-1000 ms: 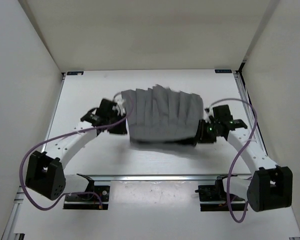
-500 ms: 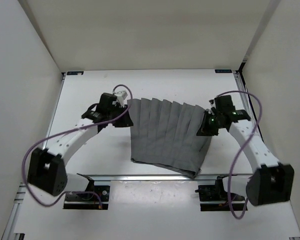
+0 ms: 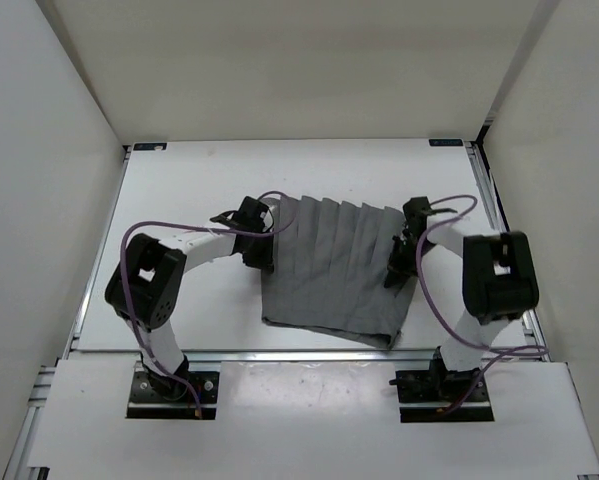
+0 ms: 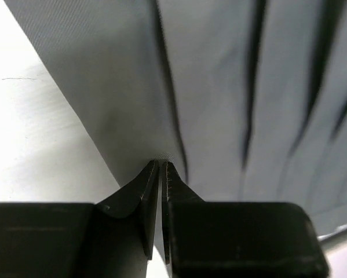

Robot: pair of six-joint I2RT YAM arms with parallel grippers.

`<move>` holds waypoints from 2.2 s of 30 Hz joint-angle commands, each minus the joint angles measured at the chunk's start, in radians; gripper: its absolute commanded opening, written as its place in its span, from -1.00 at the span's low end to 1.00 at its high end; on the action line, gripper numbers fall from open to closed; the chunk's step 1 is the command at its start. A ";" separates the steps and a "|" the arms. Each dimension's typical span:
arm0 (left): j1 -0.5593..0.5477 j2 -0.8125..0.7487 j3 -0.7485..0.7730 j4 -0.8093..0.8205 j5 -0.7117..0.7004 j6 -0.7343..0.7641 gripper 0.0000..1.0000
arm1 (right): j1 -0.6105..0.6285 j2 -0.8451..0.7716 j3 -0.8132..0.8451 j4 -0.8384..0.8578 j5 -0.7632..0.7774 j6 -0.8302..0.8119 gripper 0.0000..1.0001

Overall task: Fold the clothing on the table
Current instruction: Fold the skirt

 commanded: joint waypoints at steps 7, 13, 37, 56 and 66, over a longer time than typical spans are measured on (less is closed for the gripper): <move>0.077 0.092 0.126 -0.036 -0.085 0.037 -0.66 | 0.014 0.310 0.467 0.057 -0.037 -0.079 -0.99; 0.203 0.221 0.322 -0.096 -0.083 0.059 -0.65 | 0.008 0.238 0.512 0.215 -0.116 -0.083 -1.00; 0.084 -0.383 -0.292 0.040 -0.004 -0.085 0.37 | -0.187 -0.435 -0.141 0.105 -0.061 -0.059 0.08; 0.021 -0.260 -0.398 0.238 0.111 -0.253 -0.08 | -0.167 -0.509 -0.244 0.102 -0.079 -0.031 0.06; 0.024 -0.274 -0.414 0.237 0.130 -0.254 -1.00 | -0.170 -0.538 -0.322 0.175 -0.087 0.047 0.05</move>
